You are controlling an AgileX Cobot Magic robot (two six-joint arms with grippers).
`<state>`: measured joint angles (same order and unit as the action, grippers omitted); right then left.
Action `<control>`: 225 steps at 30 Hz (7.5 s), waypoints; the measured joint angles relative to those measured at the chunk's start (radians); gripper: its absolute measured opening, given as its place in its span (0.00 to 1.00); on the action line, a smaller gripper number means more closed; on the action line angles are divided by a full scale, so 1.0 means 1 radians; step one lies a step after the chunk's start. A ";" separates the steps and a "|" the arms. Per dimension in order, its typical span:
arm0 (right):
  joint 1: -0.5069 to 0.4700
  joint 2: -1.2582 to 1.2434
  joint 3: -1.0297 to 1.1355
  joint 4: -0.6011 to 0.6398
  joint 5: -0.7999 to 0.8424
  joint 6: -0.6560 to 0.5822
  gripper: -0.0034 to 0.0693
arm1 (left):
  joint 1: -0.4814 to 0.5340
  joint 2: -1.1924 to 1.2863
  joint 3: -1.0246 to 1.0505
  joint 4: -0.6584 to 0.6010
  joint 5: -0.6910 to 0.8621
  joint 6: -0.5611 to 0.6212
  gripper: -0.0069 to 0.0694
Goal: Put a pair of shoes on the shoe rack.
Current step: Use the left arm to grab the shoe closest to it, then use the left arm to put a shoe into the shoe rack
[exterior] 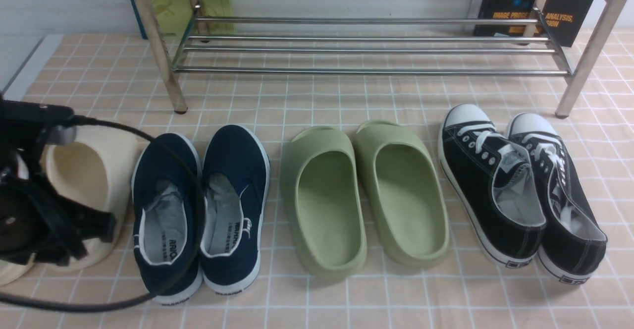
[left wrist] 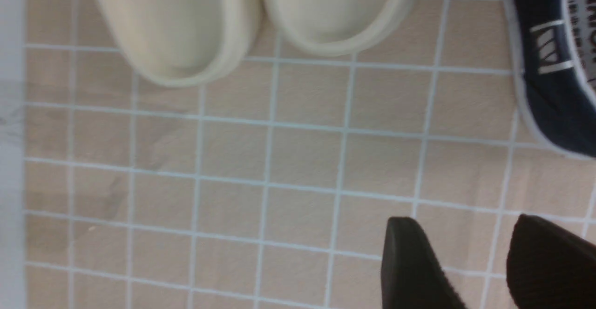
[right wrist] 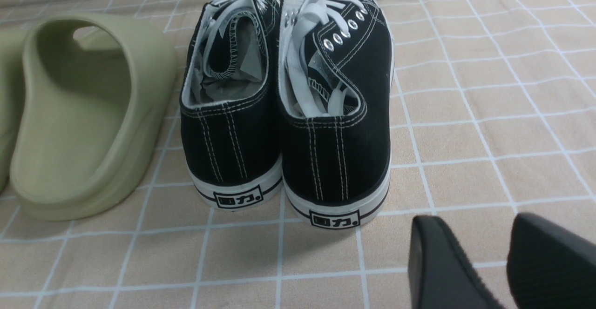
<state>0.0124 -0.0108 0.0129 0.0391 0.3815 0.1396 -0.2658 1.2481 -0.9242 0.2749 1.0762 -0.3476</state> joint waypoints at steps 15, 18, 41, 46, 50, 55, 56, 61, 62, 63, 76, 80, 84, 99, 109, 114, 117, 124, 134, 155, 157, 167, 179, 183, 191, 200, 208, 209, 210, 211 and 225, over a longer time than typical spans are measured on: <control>0.000 0.000 0.000 0.000 0.000 0.000 0.37 | -0.001 0.301 -0.009 -0.078 -0.254 -0.099 0.62; 0.000 0.000 0.000 0.000 0.000 0.000 0.37 | -0.002 0.317 -0.011 -0.088 -0.265 -0.115 0.62; 0.000 0.000 0.000 0.000 0.000 0.000 0.37 | 0.186 0.334 -0.089 -0.341 -0.125 0.148 0.62; 0.000 0.000 0.000 0.000 0.000 0.000 0.37 | 0.123 0.334 -0.085 -0.240 -0.211 0.022 0.62; 0.000 0.000 0.000 0.000 0.000 0.000 0.37 | 0.116 0.334 -0.085 -0.174 -0.264 -0.061 0.63; 0.000 0.000 0.000 0.000 0.000 0.000 0.37 | 0.116 0.334 -0.085 -0.191 -0.278 -0.075 0.63; 0.000 0.000 0.000 0.000 0.000 0.000 0.37 | 0.116 0.334 -0.085 -0.194 -0.283 -0.075 0.63; 0.000 0.000 0.000 0.000 0.000 0.000 0.37 | 0.116 0.358 -0.085 -0.195 -0.298 -0.076 0.63; 0.000 0.000 0.000 0.000 0.000 0.000 0.37 | 0.116 0.363 -0.085 -0.192 -0.298 -0.076 0.63; 0.000 0.000 0.000 0.000 0.000 0.000 0.37 | 0.116 0.379 -0.085 -0.189 -0.298 -0.076 0.63; 0.000 0.000 0.000 0.000 0.000 0.000 0.37 | 0.116 0.366 -0.085 -0.254 -0.266 0.114 0.14; 0.000 0.000 0.000 0.000 0.000 0.000 0.37 | 0.118 0.284 -0.148 -0.252 -0.166 0.146 0.14; 0.000 0.000 0.000 0.000 0.000 0.000 0.37 | 0.118 0.264 -0.312 -0.258 -0.087 0.191 0.14; 0.000 0.000 0.000 0.000 0.000 0.000 0.37 | 0.118 0.670 -0.827 -0.377 0.028 0.267 0.14; 0.000 0.000 0.000 0.000 0.000 0.000 0.37 | 0.178 0.958 -1.270 -0.450 0.103 0.236 0.14; 0.000 0.000 0.000 0.000 0.000 0.000 0.37 | 0.196 1.030 -1.387 -0.457 0.137 0.222 0.14; 0.000 0.000 0.000 0.000 0.000 0.000 0.37 | 0.196 1.051 -1.421 -0.462 0.158 0.204 0.15; 0.000 0.000 0.000 0.000 0.000 0.000 0.37 | 0.191 1.056 -1.428 -0.464 0.158 0.218 0.15; 0.000 0.000 0.000 0.000 0.000 0.000 0.37 | 0.177 1.058 -1.428 -0.427 0.156 0.229 0.15; 0.000 0.000 0.000 0.000 0.000 0.000 0.37 | 0.164 1.041 -1.431 -0.322 0.145 0.195 0.62; 0.000 0.000 0.000 0.000 0.000 0.000 0.37 | 0.164 1.020 -1.436 -0.284 0.137 0.207 0.60; 0.000 0.000 0.000 0.000 0.000 0.000 0.37 | 0.168 0.836 -1.439 -0.172 0.159 0.269 0.18; 0.000 0.000 0.000 0.000 0.001 0.000 0.37 | 0.018 0.385 -0.650 -0.136 -0.143 0.299 0.09; 0.000 0.000 0.000 0.000 0.001 0.000 0.37 | -0.031 0.302 -0.421 -0.138 -0.327 0.238 0.09; 0.000 0.000 0.000 0.000 0.001 0.000 0.37 | -0.018 0.371 -0.282 -0.140 -0.406 0.112 0.10; 0.000 0.000 0.000 0.000 0.001 0.000 0.37 | 0.070 0.557 -0.397 -0.246 -0.473 0.176 0.11; 0.000 0.000 0.000 0.000 0.001 0.000 0.37 | 0.070 0.658 -0.591 -0.354 -0.371 0.292 0.11; 0.000 0.000 0.000 0.000 0.001 0.000 0.37 | 0.070 0.670 -0.612 -0.354 -0.357 0.294 0.11; 0.000 0.000 0.000 0.000 0.001 0.000 0.37 | 0.072 0.677 -0.634 -0.353 -0.346 0.295 0.11; 0.000 0.000 0.000 0.000 0.001 0.000 0.37 | 0.073 0.685 -0.655 -0.347 -0.338 0.297 0.11; 0.000 0.000 0.000 0.000 0.001 0.000 0.38 | 0.103 0.696 -0.871 -0.100 -0.288 0.164 0.12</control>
<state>0.0124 -0.0108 0.0129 0.0394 0.3823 0.1396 -0.1631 1.9445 -1.7956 0.1745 0.7885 -0.1836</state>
